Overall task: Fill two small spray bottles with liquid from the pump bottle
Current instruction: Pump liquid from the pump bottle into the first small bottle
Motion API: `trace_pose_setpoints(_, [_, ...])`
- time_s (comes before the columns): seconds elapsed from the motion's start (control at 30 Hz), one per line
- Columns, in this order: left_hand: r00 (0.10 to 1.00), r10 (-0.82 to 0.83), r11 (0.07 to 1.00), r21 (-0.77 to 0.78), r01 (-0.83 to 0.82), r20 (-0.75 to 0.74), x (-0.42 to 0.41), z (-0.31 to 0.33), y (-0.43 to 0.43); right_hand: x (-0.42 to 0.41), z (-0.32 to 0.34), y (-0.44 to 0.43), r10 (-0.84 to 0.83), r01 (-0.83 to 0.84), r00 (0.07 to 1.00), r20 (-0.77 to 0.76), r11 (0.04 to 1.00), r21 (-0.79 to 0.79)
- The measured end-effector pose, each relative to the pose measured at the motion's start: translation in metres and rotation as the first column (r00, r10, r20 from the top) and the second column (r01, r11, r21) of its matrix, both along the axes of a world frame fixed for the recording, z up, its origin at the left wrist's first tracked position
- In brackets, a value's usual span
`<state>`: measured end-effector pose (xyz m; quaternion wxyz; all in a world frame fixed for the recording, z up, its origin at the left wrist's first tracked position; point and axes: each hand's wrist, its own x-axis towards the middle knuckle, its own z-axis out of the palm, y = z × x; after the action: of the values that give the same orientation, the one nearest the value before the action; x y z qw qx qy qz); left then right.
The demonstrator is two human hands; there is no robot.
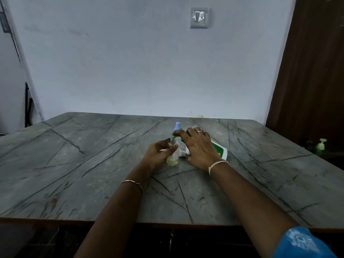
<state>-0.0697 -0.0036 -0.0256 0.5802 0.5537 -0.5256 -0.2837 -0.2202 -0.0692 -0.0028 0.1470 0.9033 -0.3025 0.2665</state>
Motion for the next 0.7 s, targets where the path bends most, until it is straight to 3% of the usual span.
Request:
trace_pose_setpoints(0.33, [1.000,-0.003,1.000,-0.010,0.003,-0.009,0.003,-0.002,0.000,-0.009,-0.001,0.001,-0.018,0.016,0.996,-0.082,0.999,-0.028])
trace_pose_setpoints(0.7, [0.999,-0.037,0.999,-0.025,0.037,-0.005,0.002,-0.002,0.000,0.001,0.000,0.000,0.001,-0.001,1.000,-0.028,1.000,-0.002])
